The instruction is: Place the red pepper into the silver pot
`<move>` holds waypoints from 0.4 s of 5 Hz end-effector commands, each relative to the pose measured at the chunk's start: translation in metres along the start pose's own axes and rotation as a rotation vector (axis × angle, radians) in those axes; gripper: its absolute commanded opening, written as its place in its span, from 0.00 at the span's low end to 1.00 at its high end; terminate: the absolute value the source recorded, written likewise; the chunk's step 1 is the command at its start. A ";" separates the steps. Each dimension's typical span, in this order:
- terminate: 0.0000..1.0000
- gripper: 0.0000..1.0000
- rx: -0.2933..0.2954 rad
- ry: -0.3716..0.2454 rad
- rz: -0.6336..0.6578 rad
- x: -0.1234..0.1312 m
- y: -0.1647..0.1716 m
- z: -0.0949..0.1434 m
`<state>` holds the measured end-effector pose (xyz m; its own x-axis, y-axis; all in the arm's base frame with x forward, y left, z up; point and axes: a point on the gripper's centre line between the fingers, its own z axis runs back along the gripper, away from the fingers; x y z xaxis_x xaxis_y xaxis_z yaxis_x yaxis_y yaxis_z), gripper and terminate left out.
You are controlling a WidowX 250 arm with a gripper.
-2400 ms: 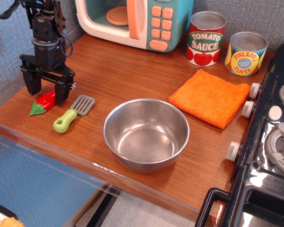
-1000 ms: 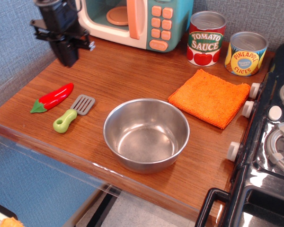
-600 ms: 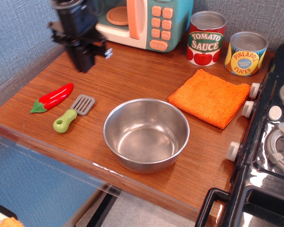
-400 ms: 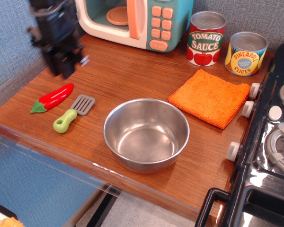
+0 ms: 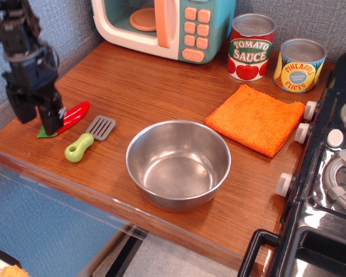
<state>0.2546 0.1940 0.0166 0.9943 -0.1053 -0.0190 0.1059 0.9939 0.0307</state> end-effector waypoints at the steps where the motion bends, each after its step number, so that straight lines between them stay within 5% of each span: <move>1: 0.00 1.00 0.040 -0.006 -0.033 0.000 0.007 -0.002; 2: 0.00 1.00 0.047 -0.019 -0.043 0.005 -0.001 -0.005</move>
<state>0.2641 0.1914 0.0051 0.9895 -0.1444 -0.0055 0.1445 0.9869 0.0715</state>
